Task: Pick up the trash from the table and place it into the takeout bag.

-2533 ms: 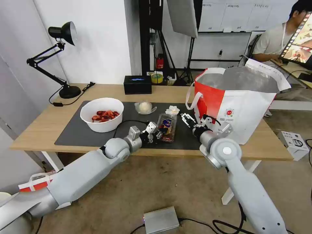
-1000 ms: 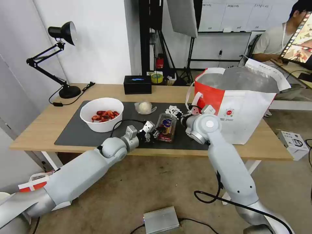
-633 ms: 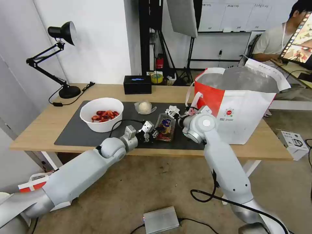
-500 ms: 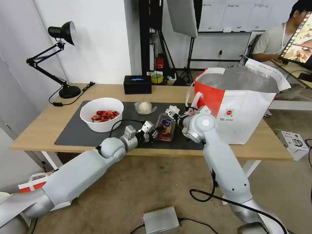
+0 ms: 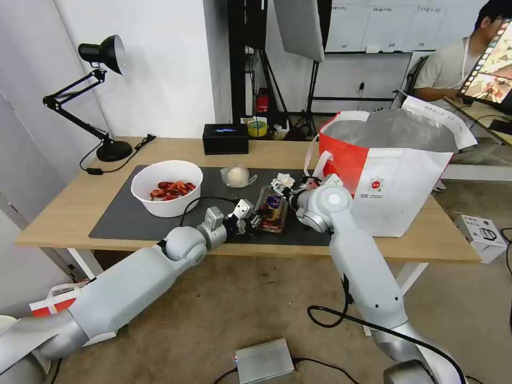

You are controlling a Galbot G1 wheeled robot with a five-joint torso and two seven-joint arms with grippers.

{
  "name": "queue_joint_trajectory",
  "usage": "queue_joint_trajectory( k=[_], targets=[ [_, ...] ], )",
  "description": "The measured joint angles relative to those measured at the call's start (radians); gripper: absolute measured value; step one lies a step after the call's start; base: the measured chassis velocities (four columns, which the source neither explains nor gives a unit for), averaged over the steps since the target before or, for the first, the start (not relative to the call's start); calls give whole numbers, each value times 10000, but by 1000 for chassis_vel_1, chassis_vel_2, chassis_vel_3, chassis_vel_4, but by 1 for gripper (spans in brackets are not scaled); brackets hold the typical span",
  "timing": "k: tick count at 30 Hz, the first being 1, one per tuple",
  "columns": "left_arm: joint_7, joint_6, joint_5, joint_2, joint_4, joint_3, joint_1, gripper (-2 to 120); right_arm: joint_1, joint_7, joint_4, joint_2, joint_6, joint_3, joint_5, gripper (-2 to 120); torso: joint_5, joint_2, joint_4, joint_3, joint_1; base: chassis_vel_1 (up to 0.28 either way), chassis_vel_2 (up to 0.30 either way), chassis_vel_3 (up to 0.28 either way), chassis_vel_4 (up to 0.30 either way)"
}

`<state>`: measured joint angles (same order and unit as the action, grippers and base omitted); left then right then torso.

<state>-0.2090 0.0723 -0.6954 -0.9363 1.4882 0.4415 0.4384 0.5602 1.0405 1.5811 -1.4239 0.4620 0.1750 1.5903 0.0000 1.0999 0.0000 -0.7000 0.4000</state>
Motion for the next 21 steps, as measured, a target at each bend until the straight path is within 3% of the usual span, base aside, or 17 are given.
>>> queue_joint_trajectory(
  k=[21],
  targets=[
    [0,-144,2,-118,-85,-37,22,0,-222,60,-423,-130,21,15,-239,100,0,0,0,1,0,0,0,0,0]
  ],
)
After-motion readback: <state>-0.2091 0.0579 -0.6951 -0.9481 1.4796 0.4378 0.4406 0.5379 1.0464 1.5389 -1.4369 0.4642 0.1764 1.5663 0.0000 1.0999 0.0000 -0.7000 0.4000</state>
